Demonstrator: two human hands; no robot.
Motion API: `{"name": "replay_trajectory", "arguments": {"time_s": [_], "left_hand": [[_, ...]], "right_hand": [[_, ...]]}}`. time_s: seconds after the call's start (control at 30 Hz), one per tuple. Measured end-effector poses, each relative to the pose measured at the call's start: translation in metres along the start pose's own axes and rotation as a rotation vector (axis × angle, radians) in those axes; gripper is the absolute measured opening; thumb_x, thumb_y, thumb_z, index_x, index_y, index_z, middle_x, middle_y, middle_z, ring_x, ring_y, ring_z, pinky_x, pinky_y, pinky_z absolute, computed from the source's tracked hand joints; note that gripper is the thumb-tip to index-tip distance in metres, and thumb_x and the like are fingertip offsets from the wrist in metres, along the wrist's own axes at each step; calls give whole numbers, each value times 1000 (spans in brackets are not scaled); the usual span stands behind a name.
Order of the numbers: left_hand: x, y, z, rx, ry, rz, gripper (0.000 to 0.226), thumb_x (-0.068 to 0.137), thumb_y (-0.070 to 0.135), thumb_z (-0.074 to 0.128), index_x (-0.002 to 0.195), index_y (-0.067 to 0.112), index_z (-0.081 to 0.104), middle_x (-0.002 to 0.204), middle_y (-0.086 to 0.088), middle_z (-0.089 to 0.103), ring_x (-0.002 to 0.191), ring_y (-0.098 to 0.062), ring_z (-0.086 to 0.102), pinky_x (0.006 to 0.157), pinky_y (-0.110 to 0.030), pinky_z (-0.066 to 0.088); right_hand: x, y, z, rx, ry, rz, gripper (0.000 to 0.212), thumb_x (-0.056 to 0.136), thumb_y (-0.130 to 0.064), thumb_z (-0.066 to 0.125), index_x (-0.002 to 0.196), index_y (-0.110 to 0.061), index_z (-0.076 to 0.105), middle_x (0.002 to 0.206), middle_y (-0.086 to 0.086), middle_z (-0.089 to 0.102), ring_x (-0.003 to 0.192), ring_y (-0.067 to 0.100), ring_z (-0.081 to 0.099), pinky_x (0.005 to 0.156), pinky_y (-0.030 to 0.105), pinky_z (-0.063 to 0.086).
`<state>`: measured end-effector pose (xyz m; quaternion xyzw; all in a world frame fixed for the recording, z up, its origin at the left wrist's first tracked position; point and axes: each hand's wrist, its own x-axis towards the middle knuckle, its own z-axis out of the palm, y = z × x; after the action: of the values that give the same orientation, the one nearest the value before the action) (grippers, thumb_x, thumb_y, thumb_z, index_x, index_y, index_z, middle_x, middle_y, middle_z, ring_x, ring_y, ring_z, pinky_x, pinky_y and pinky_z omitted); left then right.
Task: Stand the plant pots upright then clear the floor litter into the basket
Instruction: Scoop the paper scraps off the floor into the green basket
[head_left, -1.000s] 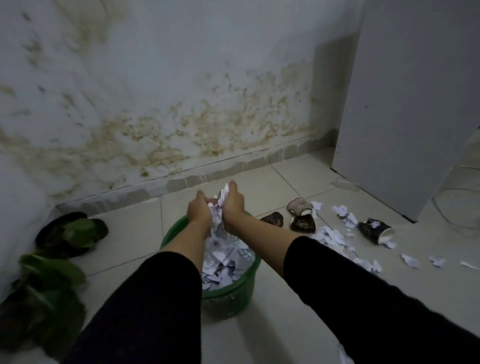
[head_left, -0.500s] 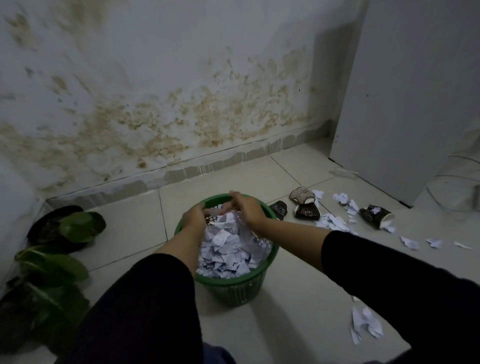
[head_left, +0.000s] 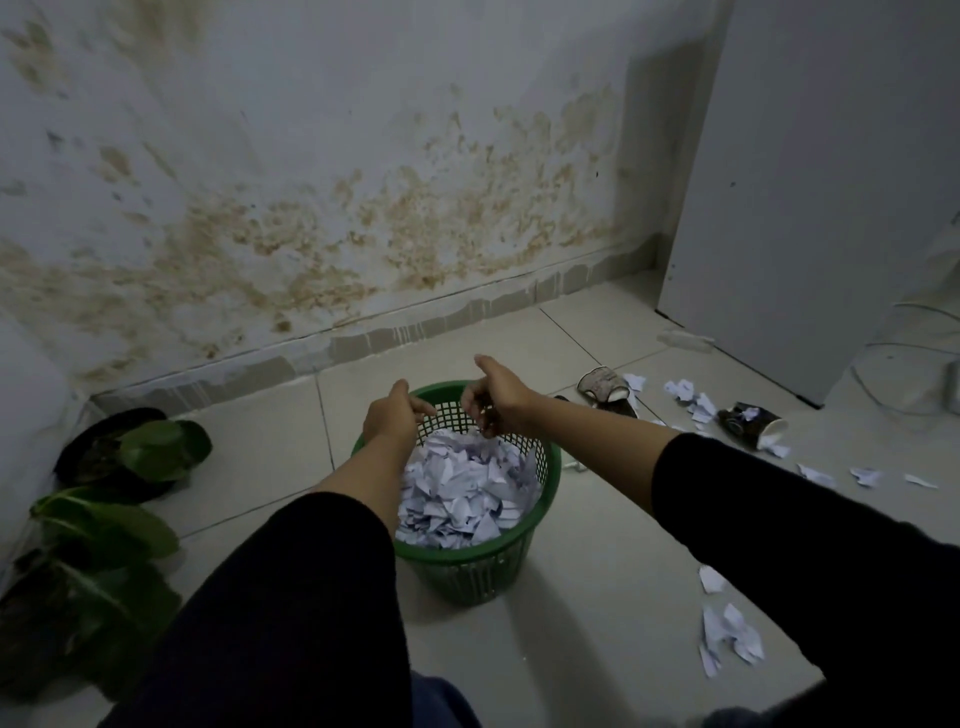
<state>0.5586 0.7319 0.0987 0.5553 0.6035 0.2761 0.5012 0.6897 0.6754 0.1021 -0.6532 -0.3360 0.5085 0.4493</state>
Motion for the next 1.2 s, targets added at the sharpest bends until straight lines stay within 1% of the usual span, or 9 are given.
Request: {"name": "replay_trajectory", "arguments": {"time_s": [0.13, 0.2, 0.27, 0.37, 0.5, 0.63, 0.77, 1.03, 1.2], "left_hand": [[-12, -2, 2, -4, -383, -336, 94, 94, 62, -3, 128, -7, 50, 90, -30, 69, 37, -27, 59, 33, -18, 44], [-19, -4, 6, 59, -426, -390, 95, 91, 65, -5, 145, -6, 28, 142, -31, 40, 95, -40, 67, 76, -32, 57], [-19, -7, 11, 84, -469, -390, 92, 94, 60, -3, 141, -10, 34, 142, -32, 39, 126, -40, 48, 100, -40, 43], [-17, -9, 19, 167, -489, -281, 75, 104, 40, 1, 122, -13, 51, 113, -33, 61, 107, -26, 64, 87, -25, 50], [-10, 9, 22, 373, -397, -150, 50, 105, 27, 21, 145, -1, 32, 138, -27, 47, 116, -33, 53, 96, -37, 42], [-1, 30, 29, 447, -290, -165, 75, 100, 53, 7, 135, -1, 46, 108, -24, 67, 75, -31, 64, 74, -36, 51], [5, 27, 35, 533, -258, -131, 61, 101, 44, 10, 142, 9, 40, 80, -12, 75, 85, -28, 69, 92, -42, 52], [-12, 47, 61, 339, -147, 387, 75, 104, 42, 14, 57, 9, 62, 65, -6, 62, 62, -16, 52, 85, -30, 40], [-37, 66, 110, 128, -346, 427, 68, 102, 44, 23, 56, 14, 62, 69, -4, 68, 52, -17, 53, 62, -27, 39]], "right_hand": [[3, 16, -11, -100, -265, 366, 104, 86, -77, -7, 78, 0, 63, 81, 15, 55, 72, 26, 49, 69, 31, 38], [4, 23, -10, -209, -317, 464, 122, 77, -84, -12, 104, 4, 68, 98, 17, 59, 90, 31, 52, 86, 40, 40], [8, 29, -2, -297, -290, 512, 127, 74, -88, -10, 128, 5, 57, 121, 21, 58, 108, 34, 52, 100, 47, 33], [14, 31, 10, -390, -275, 495, 129, 69, -93, -4, 146, 3, 35, 149, 27, 37, 121, 37, 47, 105, 49, 31], [12, 2, 2, -500, -261, 426, 118, 79, -83, -9, 121, 4, 59, 118, 24, 63, 117, 39, 58, 101, 47, 43], [2, -31, -21, -503, -270, 411, 113, 82, -80, -10, 110, -3, 68, 103, 16, 67, 110, 37, 58, 95, 50, 47], [-6, -40, -45, -456, -311, 360, 105, 89, -74, -5, 116, -5, 69, 118, 14, 66, 105, 32, 60, 93, 45, 48], [-28, -31, -124, -439, -5, 115, 42, 104, -34, 36, 117, -11, 69, 113, 5, 69, 92, 21, 66, 78, 31, 52], [-54, -2, -184, -417, 197, 149, 35, 102, -24, 41, 110, -10, 71, 106, 6, 71, 84, 21, 66, 73, 29, 51]]}}
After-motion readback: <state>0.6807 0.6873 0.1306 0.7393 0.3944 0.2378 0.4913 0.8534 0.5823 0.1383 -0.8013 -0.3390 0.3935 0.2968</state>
